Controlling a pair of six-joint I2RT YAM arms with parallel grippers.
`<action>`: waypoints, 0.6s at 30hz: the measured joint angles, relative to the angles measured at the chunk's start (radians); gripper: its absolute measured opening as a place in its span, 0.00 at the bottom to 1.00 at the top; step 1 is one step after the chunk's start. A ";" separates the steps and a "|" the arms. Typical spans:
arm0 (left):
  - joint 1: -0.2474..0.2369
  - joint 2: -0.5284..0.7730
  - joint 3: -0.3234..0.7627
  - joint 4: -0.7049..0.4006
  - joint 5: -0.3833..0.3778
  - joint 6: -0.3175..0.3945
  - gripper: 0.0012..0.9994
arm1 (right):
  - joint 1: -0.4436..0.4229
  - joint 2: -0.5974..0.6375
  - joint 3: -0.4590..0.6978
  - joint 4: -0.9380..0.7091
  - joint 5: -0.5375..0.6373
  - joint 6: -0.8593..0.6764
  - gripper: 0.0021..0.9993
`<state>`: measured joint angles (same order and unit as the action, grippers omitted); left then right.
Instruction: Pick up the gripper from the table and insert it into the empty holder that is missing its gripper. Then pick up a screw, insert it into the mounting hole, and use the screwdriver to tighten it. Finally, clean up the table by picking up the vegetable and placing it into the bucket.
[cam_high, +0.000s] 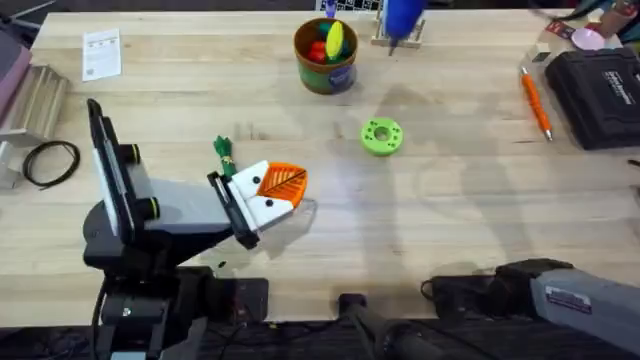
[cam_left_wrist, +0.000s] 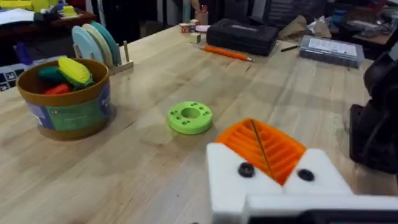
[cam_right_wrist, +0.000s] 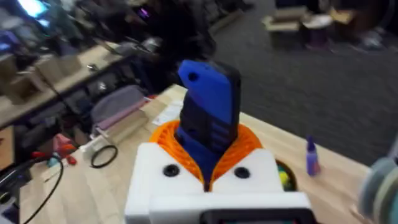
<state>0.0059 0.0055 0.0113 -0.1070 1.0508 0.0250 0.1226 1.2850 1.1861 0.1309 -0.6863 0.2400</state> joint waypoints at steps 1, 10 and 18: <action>0.000 0.000 0.000 0.000 0.000 0.000 0.00 | 0.003 0.001 -0.040 0.083 -0.024 0.025 0.02; 0.000 0.000 0.000 0.000 0.000 0.000 0.00 | 0.156 0.059 -0.187 0.397 -0.180 0.120 0.02; 0.000 0.000 0.000 0.000 0.000 0.000 0.00 | 0.321 0.144 -0.191 0.653 -0.221 0.120 0.02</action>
<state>0.0059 0.0054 0.0113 -0.1070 1.0508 0.0251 0.4435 1.4291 0.9947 0.7842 -0.9078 0.3603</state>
